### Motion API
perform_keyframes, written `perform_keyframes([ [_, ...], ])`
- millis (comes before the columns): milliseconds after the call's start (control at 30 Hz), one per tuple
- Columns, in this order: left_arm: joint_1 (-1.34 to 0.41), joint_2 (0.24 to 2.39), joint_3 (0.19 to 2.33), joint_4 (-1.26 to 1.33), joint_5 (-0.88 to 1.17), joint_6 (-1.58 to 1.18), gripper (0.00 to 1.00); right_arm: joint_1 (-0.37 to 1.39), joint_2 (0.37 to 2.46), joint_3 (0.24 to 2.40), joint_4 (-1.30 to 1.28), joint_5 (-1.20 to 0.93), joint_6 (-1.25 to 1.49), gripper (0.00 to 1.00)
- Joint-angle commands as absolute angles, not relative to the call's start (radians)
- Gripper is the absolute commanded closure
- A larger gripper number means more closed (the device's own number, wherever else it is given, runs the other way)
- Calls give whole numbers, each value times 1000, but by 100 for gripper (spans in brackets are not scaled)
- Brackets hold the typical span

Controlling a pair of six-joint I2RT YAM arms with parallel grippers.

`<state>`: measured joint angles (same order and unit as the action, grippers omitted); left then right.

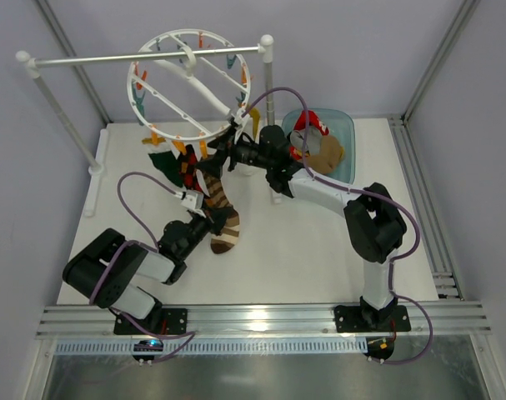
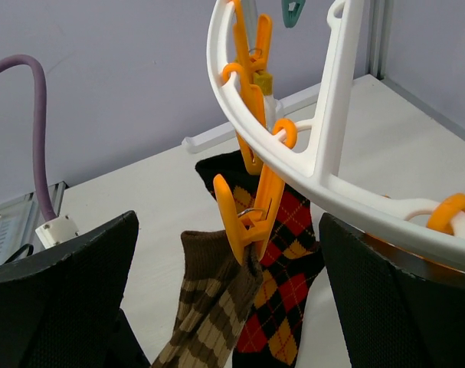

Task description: Remove the socks clipped to the hanger

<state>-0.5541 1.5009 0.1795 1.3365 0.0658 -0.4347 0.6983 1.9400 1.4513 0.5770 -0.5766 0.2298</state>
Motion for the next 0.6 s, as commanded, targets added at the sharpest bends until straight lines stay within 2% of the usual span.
perform_keyframes([
  [0,-560,1523,190,1545,129,-420,100,704,1927,1506,675,-597,241,0],
  [567,-560,1546,213,1545,264,-433,100,719,1931,1483,779,-689,256,0],
])
